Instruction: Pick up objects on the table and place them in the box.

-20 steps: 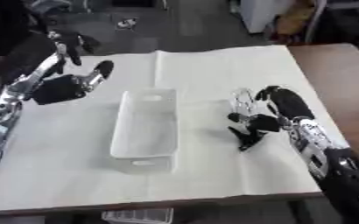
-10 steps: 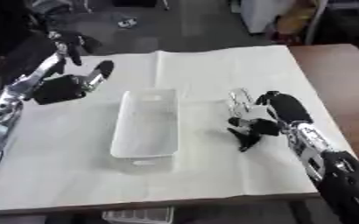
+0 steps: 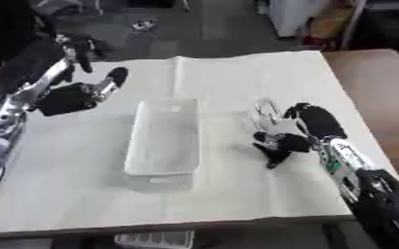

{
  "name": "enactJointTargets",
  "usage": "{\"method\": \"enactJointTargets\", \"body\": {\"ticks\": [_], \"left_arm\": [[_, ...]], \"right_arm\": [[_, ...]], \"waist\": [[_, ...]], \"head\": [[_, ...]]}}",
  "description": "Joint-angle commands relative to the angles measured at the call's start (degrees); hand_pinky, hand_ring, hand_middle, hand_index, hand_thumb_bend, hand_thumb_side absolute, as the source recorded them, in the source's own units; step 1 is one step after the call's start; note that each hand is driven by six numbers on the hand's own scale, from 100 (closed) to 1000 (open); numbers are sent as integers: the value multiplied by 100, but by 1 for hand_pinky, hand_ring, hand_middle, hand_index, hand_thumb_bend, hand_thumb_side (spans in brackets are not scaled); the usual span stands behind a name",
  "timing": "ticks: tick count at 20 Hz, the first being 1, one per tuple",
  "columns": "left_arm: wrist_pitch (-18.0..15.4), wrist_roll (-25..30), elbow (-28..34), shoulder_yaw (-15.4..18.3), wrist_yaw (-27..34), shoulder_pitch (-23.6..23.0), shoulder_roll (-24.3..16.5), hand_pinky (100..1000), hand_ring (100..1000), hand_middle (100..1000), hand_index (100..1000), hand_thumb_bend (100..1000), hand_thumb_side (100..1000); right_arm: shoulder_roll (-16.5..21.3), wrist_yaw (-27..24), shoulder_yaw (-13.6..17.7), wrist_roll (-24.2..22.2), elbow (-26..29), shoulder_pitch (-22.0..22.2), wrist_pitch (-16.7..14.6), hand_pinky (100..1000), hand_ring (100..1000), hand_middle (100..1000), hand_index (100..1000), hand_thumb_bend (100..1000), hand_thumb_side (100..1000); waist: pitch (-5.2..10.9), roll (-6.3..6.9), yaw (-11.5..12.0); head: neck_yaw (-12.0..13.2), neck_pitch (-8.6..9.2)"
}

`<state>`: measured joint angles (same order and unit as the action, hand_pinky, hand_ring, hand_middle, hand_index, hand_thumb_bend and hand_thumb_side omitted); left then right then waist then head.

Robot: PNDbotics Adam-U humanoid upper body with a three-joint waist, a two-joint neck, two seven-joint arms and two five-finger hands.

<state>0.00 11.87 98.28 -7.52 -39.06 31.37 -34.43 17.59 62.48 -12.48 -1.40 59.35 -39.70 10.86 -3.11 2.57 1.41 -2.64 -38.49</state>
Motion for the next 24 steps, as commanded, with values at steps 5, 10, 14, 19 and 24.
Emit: {"method": "enactJointTargets", "body": {"ticks": [5,10,14,19,24], "left_arm": [[-27,1,37,51,38,98,-163,326,560,665,826,236,1000],[-32,4,32,51,41,95,-161,325,559,664,826,236,1000],[-32,2,33,53,41,95,-162,325,559,665,826,236,1000],[-34,0,35,54,42,94,-164,325,559,665,826,236,1000],[-33,0,34,57,49,89,-163,324,558,665,826,236,1000]], "right_arm": [[-19,12,39,56,-5,-131,-53,831,719,660,748,836,1000],[-31,33,46,87,-46,-132,-64,830,716,659,748,799,1000],[-31,73,46,70,-76,-136,-72,830,715,658,746,784,1000],[-35,126,55,50,-99,-147,-106,829,713,657,747,765,1000],[-33,161,66,42,-137,-156,-166,828,714,657,754,717,1000]], "waist": [[42,-20,32],[37,-38,40],[35,-44,43],[30,-42,45],[27,-44,43]], "head": [[51,53],[62,44],[69,38],[76,38],[83,29]]}}
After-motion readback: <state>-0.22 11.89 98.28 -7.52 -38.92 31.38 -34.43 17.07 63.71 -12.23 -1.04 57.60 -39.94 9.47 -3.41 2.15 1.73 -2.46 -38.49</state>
